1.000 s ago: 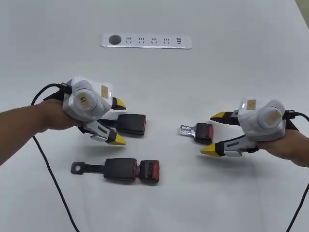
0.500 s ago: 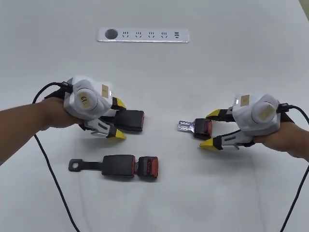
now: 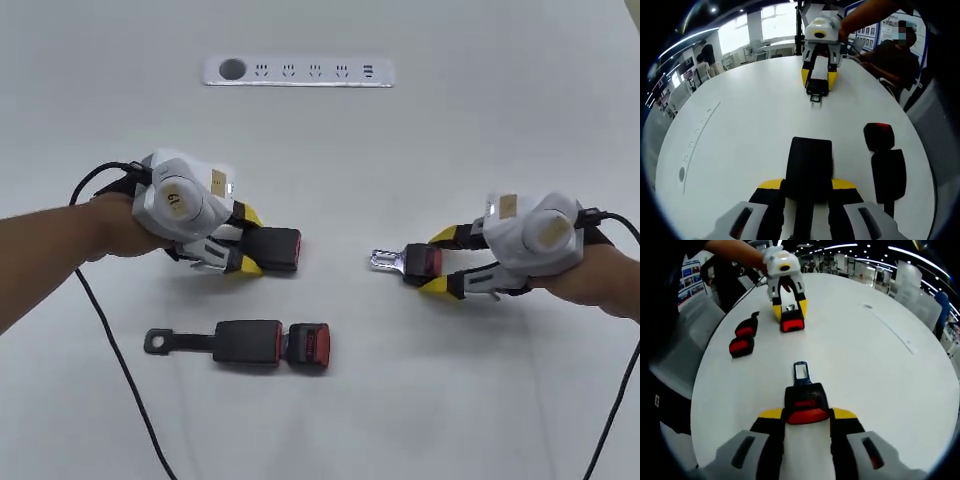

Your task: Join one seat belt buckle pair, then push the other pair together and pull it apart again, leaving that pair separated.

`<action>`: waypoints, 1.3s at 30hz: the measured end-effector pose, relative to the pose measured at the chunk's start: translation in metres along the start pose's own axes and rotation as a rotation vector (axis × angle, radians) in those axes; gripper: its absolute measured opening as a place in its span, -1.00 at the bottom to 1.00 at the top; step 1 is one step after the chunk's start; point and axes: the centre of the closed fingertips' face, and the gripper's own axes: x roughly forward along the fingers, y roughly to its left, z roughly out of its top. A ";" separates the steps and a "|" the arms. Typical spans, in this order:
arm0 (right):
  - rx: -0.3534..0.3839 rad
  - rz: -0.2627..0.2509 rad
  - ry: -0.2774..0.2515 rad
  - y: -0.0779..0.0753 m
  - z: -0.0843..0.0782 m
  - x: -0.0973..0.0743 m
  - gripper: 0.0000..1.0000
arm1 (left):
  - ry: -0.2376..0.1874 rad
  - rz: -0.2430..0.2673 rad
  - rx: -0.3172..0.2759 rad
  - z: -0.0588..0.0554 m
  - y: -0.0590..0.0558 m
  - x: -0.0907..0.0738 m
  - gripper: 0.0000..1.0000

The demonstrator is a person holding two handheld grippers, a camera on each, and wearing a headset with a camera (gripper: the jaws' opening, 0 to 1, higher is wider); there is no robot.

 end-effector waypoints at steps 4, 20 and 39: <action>-0.025 0.016 0.007 0.000 0.000 0.000 -0.30 | -0.002 0.005 -0.005 0.000 0.000 0.000 -0.31; -0.062 0.034 0.012 0.000 0.008 0.004 -0.31 | 0.027 -0.008 0.004 0.001 -0.001 0.002 -0.32; -0.037 0.035 -0.051 0.007 0.036 0.032 -0.31 | 0.049 0.002 -0.013 0.000 -0.001 0.002 -0.32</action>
